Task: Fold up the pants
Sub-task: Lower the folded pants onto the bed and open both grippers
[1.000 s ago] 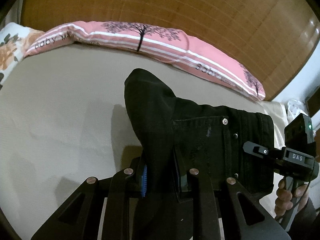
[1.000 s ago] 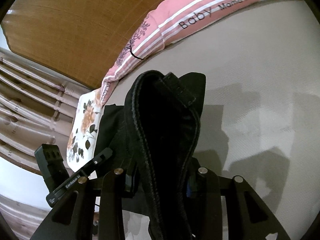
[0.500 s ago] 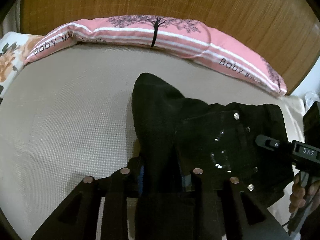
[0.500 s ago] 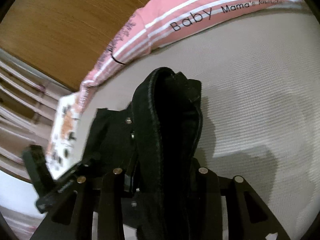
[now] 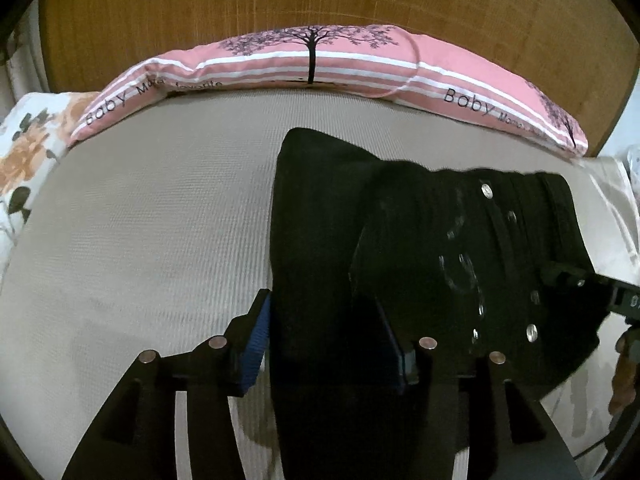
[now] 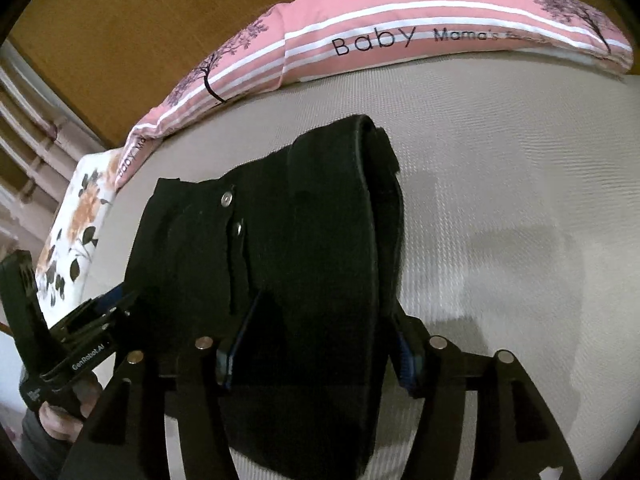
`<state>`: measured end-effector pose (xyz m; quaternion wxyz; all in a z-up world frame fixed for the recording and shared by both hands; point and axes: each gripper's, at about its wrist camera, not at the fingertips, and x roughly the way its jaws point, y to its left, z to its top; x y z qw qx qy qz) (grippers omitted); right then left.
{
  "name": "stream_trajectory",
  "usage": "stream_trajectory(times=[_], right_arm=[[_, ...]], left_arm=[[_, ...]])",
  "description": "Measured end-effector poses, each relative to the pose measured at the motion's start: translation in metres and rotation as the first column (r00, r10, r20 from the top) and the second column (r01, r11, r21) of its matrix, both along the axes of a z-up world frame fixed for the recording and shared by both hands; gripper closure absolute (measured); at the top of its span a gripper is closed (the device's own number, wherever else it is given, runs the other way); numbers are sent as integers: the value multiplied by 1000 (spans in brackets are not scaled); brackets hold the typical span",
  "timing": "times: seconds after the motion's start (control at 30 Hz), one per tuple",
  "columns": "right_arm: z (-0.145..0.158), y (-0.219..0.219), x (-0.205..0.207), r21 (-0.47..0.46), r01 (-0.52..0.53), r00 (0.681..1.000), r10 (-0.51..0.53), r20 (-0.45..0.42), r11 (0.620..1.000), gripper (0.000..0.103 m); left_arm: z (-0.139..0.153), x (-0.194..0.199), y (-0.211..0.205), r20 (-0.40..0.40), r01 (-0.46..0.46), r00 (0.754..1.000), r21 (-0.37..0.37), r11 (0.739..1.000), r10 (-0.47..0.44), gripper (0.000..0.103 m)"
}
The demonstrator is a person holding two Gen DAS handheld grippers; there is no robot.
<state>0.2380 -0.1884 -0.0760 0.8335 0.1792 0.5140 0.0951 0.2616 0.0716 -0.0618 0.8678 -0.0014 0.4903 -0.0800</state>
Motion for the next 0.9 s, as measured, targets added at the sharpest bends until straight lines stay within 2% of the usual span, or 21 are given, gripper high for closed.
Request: stream_trajectory(times=[0.23, 0.3, 0.57, 0.67, 0.9], right_arm=[[12, -3, -45, 18, 19, 1000, -20, 22, 1000, 46], [14, -2, -56, 5, 14, 999, -14, 33, 1000, 42], [-2, -4, -72, 10, 47, 999, -47, -8, 999, 39], [-8, -2, -70, -22, 53, 999, -53, -11, 998, 34], [-6, 7, -75, -88, 61, 998, -60, 18, 994, 32]], left_arm=[[4, -41, -1, 15, 18, 1000, 56, 998, -19, 50], [7, -53, -1, 23, 21, 999, 73, 997, -23, 50], [27, -93, 5, 42, -15, 999, 75, 997, 12, 50], [35, -108, 8, 45, -29, 999, 86, 996, 25, 45], [43, -138, 15, 66, -76, 996, 128, 989, 68, 35]])
